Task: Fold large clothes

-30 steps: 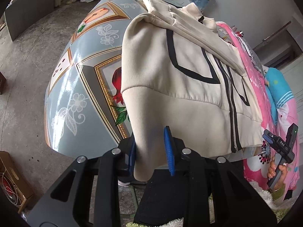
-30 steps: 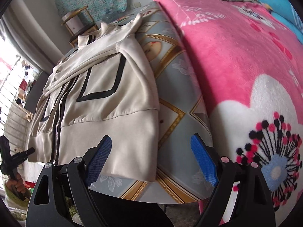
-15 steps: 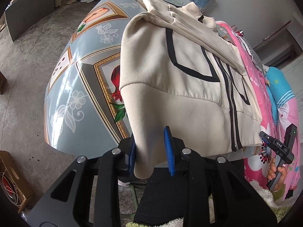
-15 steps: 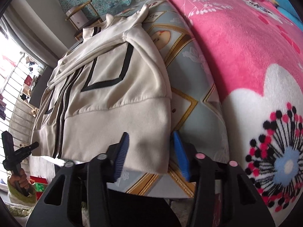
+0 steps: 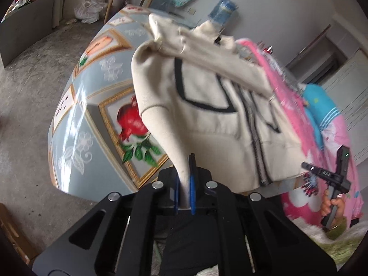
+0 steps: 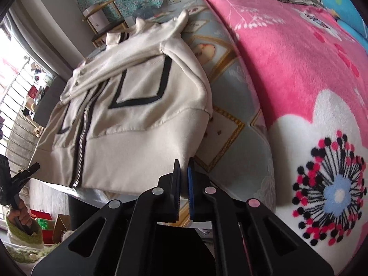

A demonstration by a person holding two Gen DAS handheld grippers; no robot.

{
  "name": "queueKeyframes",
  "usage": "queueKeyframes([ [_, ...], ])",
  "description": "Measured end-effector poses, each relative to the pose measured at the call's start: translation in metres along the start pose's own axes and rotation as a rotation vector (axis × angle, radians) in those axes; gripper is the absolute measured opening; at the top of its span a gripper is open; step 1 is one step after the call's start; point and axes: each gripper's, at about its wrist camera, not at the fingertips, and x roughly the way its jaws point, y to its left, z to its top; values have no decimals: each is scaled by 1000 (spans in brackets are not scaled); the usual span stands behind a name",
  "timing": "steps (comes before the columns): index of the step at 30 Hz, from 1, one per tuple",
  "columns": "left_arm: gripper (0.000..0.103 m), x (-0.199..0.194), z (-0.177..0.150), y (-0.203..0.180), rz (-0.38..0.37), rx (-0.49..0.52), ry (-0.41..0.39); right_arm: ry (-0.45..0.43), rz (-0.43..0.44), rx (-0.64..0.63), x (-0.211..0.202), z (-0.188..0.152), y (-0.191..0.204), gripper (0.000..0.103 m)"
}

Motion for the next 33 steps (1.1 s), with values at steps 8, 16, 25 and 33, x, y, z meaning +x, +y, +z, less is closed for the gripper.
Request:
queueKeyframes([
  [8, 5, -13, 62, -11, -154, -28, -108, -126, 86, 6, -20, 58, 12, 6],
  [16, 6, 26, 141, -8, -123, -67, -116, -185, 130, 44, 14, 135, 12, 6],
  [25, 20, 99, 165, 37, 12, -185, 5, 4, 247, 296, 121, 177, -31, 8],
  [33, 46, 36, 153, 53, -42, -249, -142, -90, 318, 290, 81, 168, -33, 62],
])
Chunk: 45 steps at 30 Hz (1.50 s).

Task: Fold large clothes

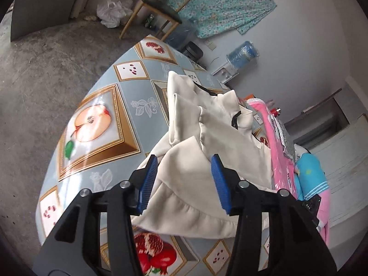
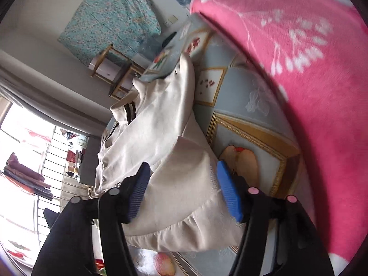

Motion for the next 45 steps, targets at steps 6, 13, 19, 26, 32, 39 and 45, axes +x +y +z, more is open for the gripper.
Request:
queueKeyframes([
  [6, 62, -10, -50, -15, -12, 89, 105, 17, -15, -35, -35, -42, 9, 68],
  [13, 65, 18, -95, 19, -69, -96, 172, 81, -108, -8, -41, -99, -9, 68],
  [19, 65, 20, -79, 39, -76, -222, 75, 73, -119, 38, -29, -104, -22, 68],
  [26, 59, 28, -72, 32, -14, -226, -6, -7, -59, 136, -12, -87, -36, 68],
  [32, 33, 37, -69, 17, 145, -101, -45, -88, -79, 153, 1, -74, -33, 60],
  [39, 9, 42, -72, -22, 311, 161, -75, -128, -202, 37, 15, -67, -9, 26],
  [45, 5, 7, -76, -70, 375, 367, -211, -198, -268, -110, -13, -67, 25, 17],
])
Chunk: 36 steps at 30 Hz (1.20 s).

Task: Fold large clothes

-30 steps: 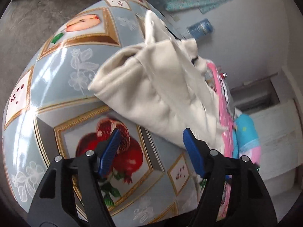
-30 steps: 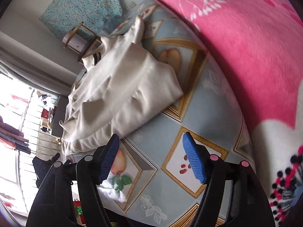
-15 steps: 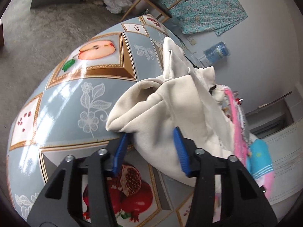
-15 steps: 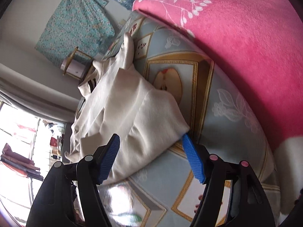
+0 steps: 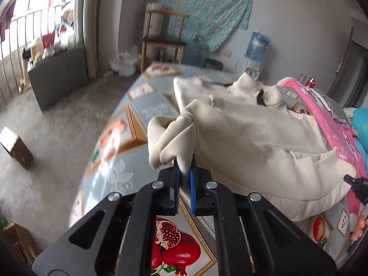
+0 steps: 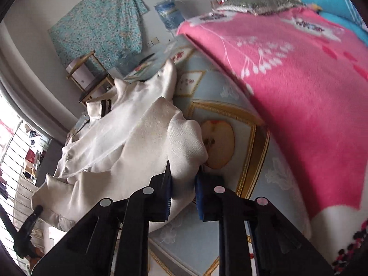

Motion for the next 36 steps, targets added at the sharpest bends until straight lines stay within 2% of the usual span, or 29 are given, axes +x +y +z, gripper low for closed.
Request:
queueKeyframes([
  [2, 4, -18, 6, -9, -4, 41, -43, -11, 8, -11, -12, 4, 1, 15],
  [6, 4, -49, 10, -18, -45, 73, -76, -43, 27, -34, -38, 6, 3, 14],
  [11, 4, -87, -3, -7, -87, 75, -45, -40, 59, -50, -81, -8, -11, 14],
  [14, 4, -106, -24, 8, -94, 64, 15, 4, 88, -41, -101, -29, -30, 14],
  [17, 5, -110, -51, 29, -113, 6, 114, 96, 125, -10, -100, -56, -55, 16],
  [20, 12, -91, -80, 50, -110, -54, 245, 215, 122, 24, -81, -77, -79, 18],
  [22, 18, -87, -94, 62, -87, -93, 288, 258, 117, 61, -77, -82, -93, 25],
  [24, 18, -95, -96, 72, -96, -124, 274, 251, 130, 90, -85, -80, -102, 33],
  [26, 23, -105, -91, 78, -48, -111, 226, 186, 81, 71, -104, -69, -105, 45],
  [29, 24, -115, -71, 80, -28, -111, 169, 118, 50, 44, -121, -51, -100, 49],
  [32, 26, -114, -55, 69, -54, -81, 148, 101, 96, 7, -126, -39, -77, 51],
  [36, 32, -97, -36, 31, -104, 3, 157, 151, 178, -113, -105, -35, -24, 56],
])
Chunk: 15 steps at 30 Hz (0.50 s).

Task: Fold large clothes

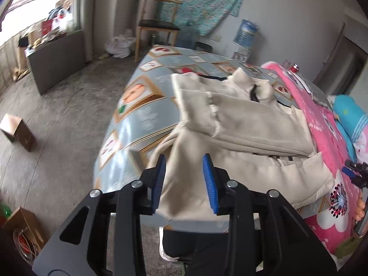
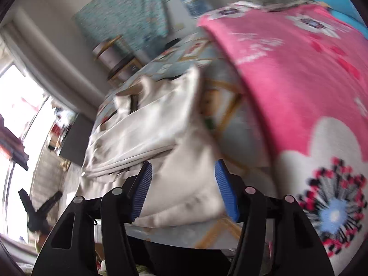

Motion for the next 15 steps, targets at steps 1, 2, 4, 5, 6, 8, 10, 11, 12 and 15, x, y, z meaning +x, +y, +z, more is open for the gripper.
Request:
queueKeyframes([
  [1, 32, 6, 6, -8, -9, 16, 8, 14, 10, -29, 9, 3, 12, 57],
  [2, 32, 14, 15, -17, -17, 32, 19, 30, 22, -65, 18, 10, 25, 58],
  [4, 33, 30, 39, -37, -40, 71, 43, 59, 37, -113, 36, 28, 46, 62],
  [5, 37, 37, 50, -45, -51, 86, 51, 68, 44, -129, 41, 37, 53, 64],
  [6, 46, 44, 62, -52, -64, 99, 59, 78, 51, -151, 49, 50, 63, 65],
  [8, 55, 60, 87, -66, -95, 119, 70, 86, 61, -174, 61, 74, 78, 69],
  [10, 62, 82, 114, -79, -124, 131, 95, 98, 76, -189, 78, 103, 90, 72],
  [11, 65, 93, 125, -83, -140, 127, 110, 104, 75, -188, 86, 115, 93, 75],
  [12, 68, 106, 138, -86, -150, 111, 127, 114, 79, -187, 94, 127, 95, 75],
  [15, 72, 147, 169, -92, -165, 57, 177, 155, 57, -153, 131, 166, 101, 75],
])
